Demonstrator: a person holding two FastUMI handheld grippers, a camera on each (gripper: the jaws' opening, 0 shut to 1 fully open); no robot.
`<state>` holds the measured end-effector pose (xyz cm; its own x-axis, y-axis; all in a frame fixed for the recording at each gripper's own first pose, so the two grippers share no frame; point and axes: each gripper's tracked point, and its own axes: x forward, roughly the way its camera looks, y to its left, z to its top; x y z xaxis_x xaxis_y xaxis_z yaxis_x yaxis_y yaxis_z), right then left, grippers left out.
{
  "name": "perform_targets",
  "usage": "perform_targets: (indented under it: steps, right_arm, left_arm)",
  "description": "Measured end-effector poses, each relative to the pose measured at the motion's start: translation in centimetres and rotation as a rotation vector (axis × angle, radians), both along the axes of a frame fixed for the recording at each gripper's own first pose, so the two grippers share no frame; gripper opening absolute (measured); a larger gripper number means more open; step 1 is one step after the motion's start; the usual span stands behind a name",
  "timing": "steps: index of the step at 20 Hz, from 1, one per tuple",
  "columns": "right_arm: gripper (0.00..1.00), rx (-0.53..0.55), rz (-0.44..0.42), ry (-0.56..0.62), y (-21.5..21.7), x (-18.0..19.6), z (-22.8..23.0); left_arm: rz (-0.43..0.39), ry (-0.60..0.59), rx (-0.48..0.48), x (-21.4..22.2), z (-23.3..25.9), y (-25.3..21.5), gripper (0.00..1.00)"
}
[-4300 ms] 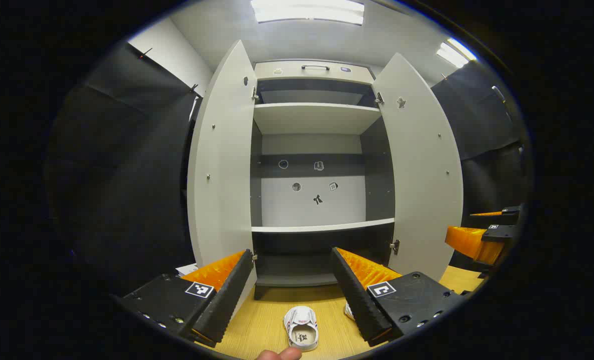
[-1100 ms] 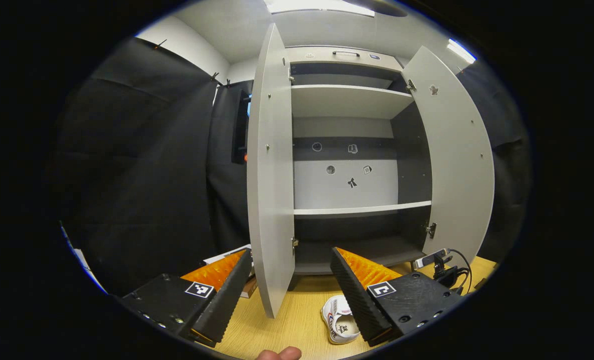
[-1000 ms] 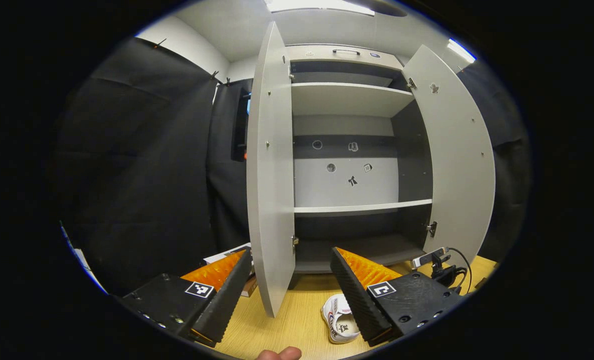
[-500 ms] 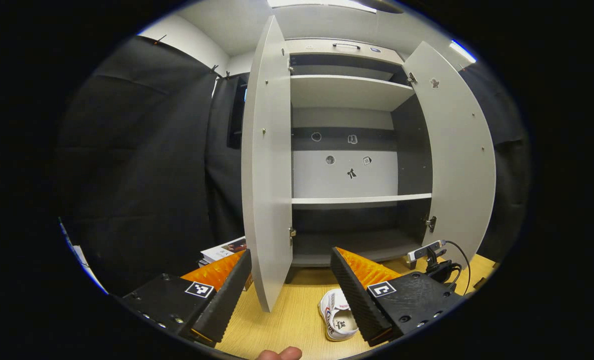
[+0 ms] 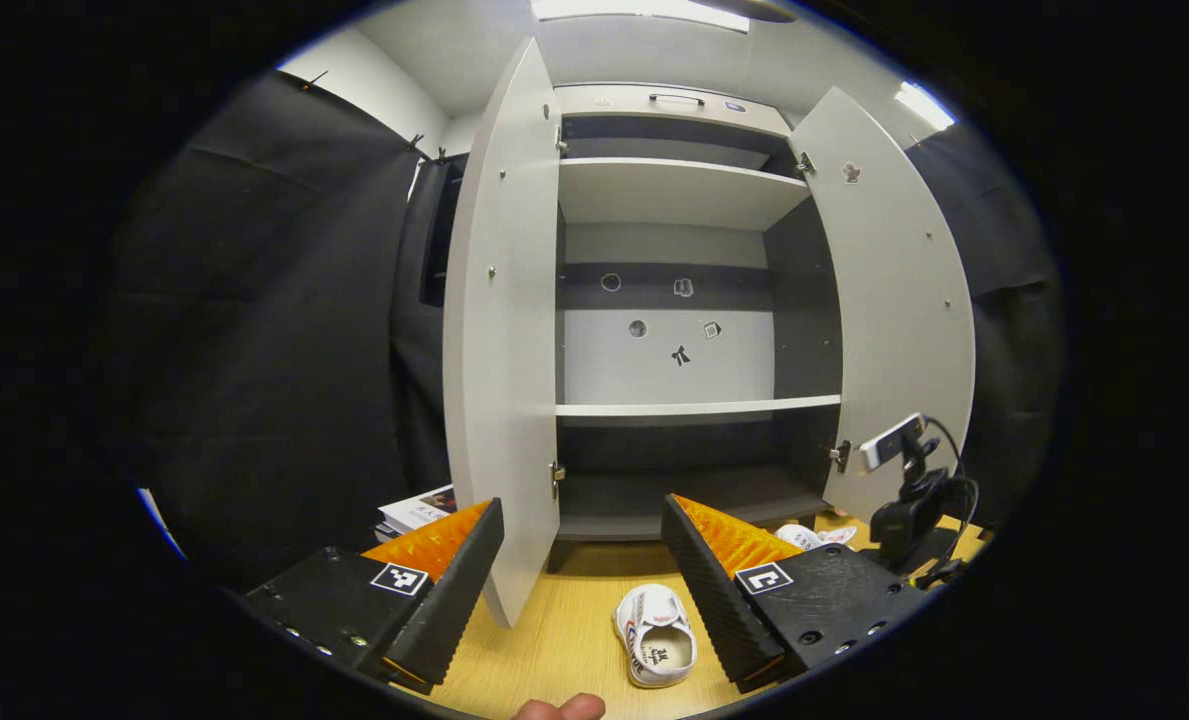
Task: Grab one shoe with the right hand and put it into the shoe cabinet, grab the other shoe with the left hand and put it into the shoe cabinet; then close the right door with the right hand and the left door with the left hand.
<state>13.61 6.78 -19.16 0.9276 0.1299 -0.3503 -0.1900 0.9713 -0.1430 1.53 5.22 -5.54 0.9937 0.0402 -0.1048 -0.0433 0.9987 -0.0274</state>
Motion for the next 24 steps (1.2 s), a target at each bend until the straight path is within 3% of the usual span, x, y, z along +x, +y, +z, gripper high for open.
perform_targets:
  steps: [5,10,18,24]
  right_arm:
    - [0.04,0.047,0.027,-0.083,-0.1,-1.4,8.9]
    - [0.04,0.042,0.053,-0.152,-0.6,1.3,17.6]
    - [0.04,-0.001,0.018,-0.175,-0.6,13.8,26.2]
    - [0.04,0.023,-0.026,-0.028,-0.4,23.8,26.1]
  left_arm:
    - [-0.054,-0.017,-0.025,0.4,0.4,-2.3,0.96]
    - [-0.105,-0.021,-0.029,0.2,0.3,-4.3,0.95]
    - [-0.117,0.005,0.004,-0.3,-1.0,-4.6,0.95]
    - [-0.061,0.018,0.035,-0.1,-1.4,-2.8,0.96]
